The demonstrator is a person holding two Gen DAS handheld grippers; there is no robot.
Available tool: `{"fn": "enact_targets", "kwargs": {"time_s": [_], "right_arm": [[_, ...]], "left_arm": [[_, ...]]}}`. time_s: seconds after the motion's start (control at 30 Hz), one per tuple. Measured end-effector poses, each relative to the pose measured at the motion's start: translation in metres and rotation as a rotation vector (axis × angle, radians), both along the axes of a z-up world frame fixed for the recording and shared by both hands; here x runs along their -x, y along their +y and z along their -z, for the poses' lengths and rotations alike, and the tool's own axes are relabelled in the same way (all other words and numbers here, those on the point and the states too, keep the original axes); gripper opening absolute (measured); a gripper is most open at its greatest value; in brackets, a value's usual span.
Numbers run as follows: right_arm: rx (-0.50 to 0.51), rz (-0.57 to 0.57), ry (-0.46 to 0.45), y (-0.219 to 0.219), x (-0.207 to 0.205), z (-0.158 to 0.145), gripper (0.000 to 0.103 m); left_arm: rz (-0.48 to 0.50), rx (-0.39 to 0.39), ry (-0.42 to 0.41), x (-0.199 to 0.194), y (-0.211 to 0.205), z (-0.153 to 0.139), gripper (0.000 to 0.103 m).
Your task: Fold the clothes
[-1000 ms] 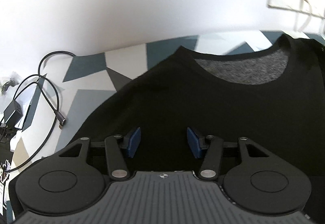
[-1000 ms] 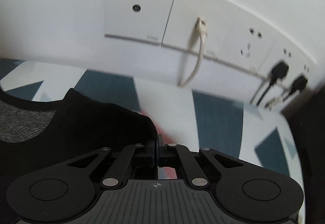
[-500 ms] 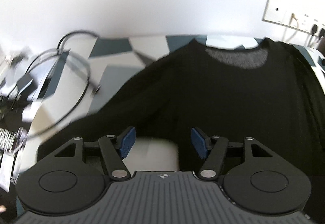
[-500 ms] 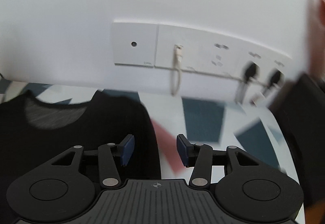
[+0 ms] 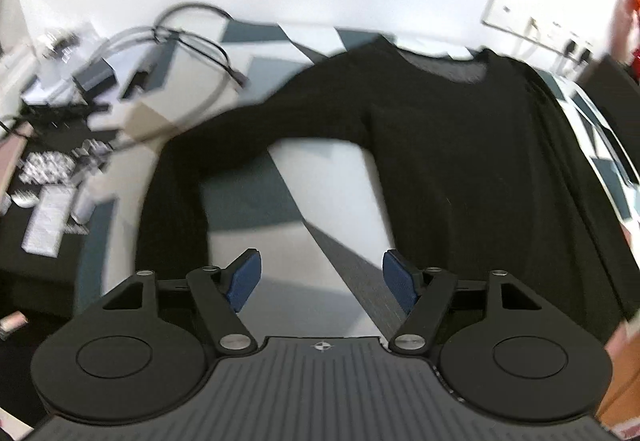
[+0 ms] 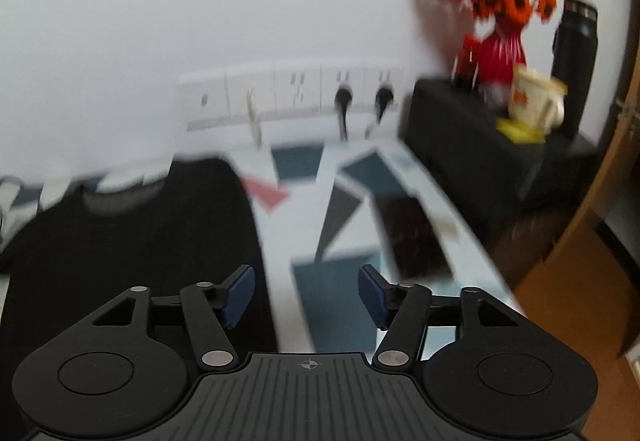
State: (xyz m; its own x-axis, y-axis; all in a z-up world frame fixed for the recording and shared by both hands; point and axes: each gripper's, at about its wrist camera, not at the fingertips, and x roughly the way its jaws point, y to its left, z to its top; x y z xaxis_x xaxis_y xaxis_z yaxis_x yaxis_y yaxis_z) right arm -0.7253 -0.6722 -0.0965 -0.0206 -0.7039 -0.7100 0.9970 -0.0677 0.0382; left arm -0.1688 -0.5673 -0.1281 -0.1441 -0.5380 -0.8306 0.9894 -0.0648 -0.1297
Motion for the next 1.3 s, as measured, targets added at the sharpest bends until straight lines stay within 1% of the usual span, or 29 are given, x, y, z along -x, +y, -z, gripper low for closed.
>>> {"fn": "enact_targets", "kwargs": {"time_s": [0.1,0.2,0.23,0.3,0.33,0.37,0.4,0.43,0.5,0.57,0.63,0.67,0.7,0.73,0.77,0.8,0.87,0.93,0.97,1.03,1.07,1.1,1.13,1.2,1.3], "right_arm": [[-0.091,-0.047,-0.014,0.015,-0.028,0.046,0.059],[-0.184,-0.111,0.023,0.022,-0.064,0.091,0.061],[-0.204,-0.121,0.046,0.024,-0.073,0.102,0.061],[-0.205,-0.122,0.064,0.029,-0.082,0.111,0.056],[-0.191,-0.113,0.059,0.032,-0.080,0.111,0.048],[-0.189,-0.100,0.050,0.031,-0.076,0.109,0.031],[-0.191,-0.085,0.039,0.028,-0.069,0.106,0.010],[-0.196,-0.062,0.041,0.025,-0.062,0.104,0.002],[-0.193,0.024,0.092,0.020,-0.042,0.102,0.000],[-0.179,0.137,0.135,0.014,-0.019,0.100,0.000],[-0.160,0.219,0.157,0.012,-0.002,0.094,0.000],[-0.139,0.204,0.141,0.014,0.000,0.089,0.002],[-0.121,0.141,0.115,0.017,-0.006,0.084,0.009],[-0.120,0.071,0.102,0.021,-0.016,0.081,0.019],[-0.121,0.001,0.106,0.025,-0.030,0.081,0.039],[-0.121,-0.070,0.116,0.030,-0.047,0.081,0.047],[-0.133,-0.178,0.111,0.037,-0.074,0.089,0.048],[-0.165,-0.216,0.079,0.037,-0.092,0.100,0.048],[-0.176,-0.218,0.071,0.036,-0.096,0.105,0.048],[-0.159,-0.206,0.079,0.035,-0.098,0.108,0.046],[-0.154,-0.184,0.072,0.033,-0.093,0.106,0.033],[-0.152,-0.156,0.060,0.029,-0.085,0.104,0.010],[-0.150,-0.128,0.049,0.026,-0.077,0.102,0.004],[-0.138,-0.056,0.041,0.019,-0.058,0.097,0.003],[-0.100,0.112,0.076,0.008,-0.022,0.089,0.002]], "left_arm": [[0.050,-0.057,0.008,0.020,0.008,0.022,0.069],[0.112,-0.085,-0.034,0.045,0.016,0.039,0.069],[0.122,-0.084,-0.053,0.051,0.018,0.043,0.069],[0.131,-0.079,-0.081,0.059,0.024,0.047,0.069],[0.136,-0.077,-0.095,0.063,0.027,0.050,0.069],[0.138,-0.074,-0.107,0.066,0.029,0.052,0.069],[0.136,-0.070,-0.113,0.067,0.030,0.052,0.069],[0.129,-0.067,-0.111,0.067,0.030,0.052,0.069],[0.115,-0.064,-0.100,0.066,0.030,0.052,0.069],[0.111,-0.063,-0.095,0.066,0.031,0.051,0.069],[0.117,-0.062,-0.095,0.066,0.032,0.051,0.069],[0.123,-0.064,-0.093,0.066,0.032,0.051,0.069],[0.128,-0.067,-0.088,0.065,0.033,0.051,0.069],[0.131,-0.069,-0.084,0.064,0.033,0.051,0.070],[0.135,-0.070,-0.081,0.065,0.034,0.051,0.070],[0.138,-0.070,-0.080,0.065,0.034,0.051,0.070],[0.142,-0.069,-0.084,0.067,0.034,0.051,0.070],[0.143,-0.072,-0.080,0.069,0.034,0.051,0.070],[0.144,-0.073,-0.077,0.070,0.033,0.050,0.070],[0.147,-0.077,-0.070,0.071,0.032,0.050,0.070],[0.147,-0.078,-0.067,0.071,0.031,0.050,0.070],[0.147,-0.078,-0.068,0.071,0.031,0.049,0.070],[0.147,-0.078,-0.067,0.071,0.031,0.050,0.070],[0.143,-0.078,-0.065,0.069,0.030,0.050,0.070],[0.141,-0.079,-0.062,0.067,0.030,0.050,0.070]]}}
